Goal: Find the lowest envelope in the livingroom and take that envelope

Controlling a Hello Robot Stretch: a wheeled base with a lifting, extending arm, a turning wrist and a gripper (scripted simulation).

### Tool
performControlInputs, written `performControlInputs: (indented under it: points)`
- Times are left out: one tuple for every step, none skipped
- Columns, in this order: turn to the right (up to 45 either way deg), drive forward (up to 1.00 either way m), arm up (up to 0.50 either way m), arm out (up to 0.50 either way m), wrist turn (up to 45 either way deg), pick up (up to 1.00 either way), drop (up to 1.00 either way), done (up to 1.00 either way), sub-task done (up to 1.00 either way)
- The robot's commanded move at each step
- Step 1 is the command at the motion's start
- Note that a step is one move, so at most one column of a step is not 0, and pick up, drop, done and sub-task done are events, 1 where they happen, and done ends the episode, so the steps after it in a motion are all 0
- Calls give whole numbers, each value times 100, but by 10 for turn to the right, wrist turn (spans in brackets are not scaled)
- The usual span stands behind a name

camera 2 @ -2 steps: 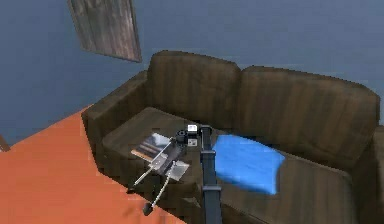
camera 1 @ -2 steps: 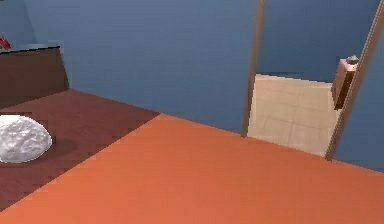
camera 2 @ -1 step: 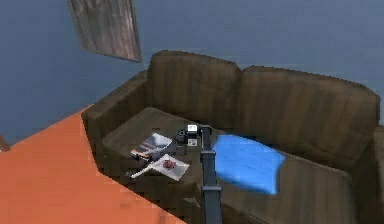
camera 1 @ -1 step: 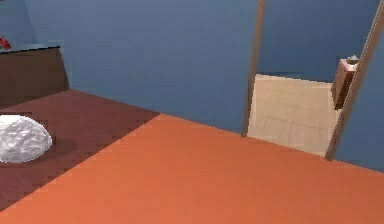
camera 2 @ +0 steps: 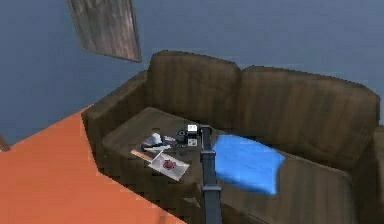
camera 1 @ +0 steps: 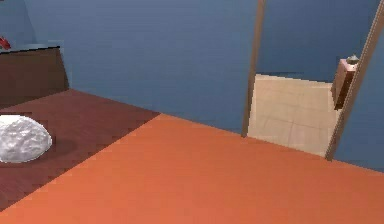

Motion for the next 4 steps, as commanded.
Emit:
performControlInputs:
  points:
    - [0,0,0,0,300,0,0,0,0]
    - [0,0,-30,0,0,0,0,0,0]
    - [0,0,0,0,0,100,0,0,0]
    - [0,0,10,0,0,0,0,0,0]
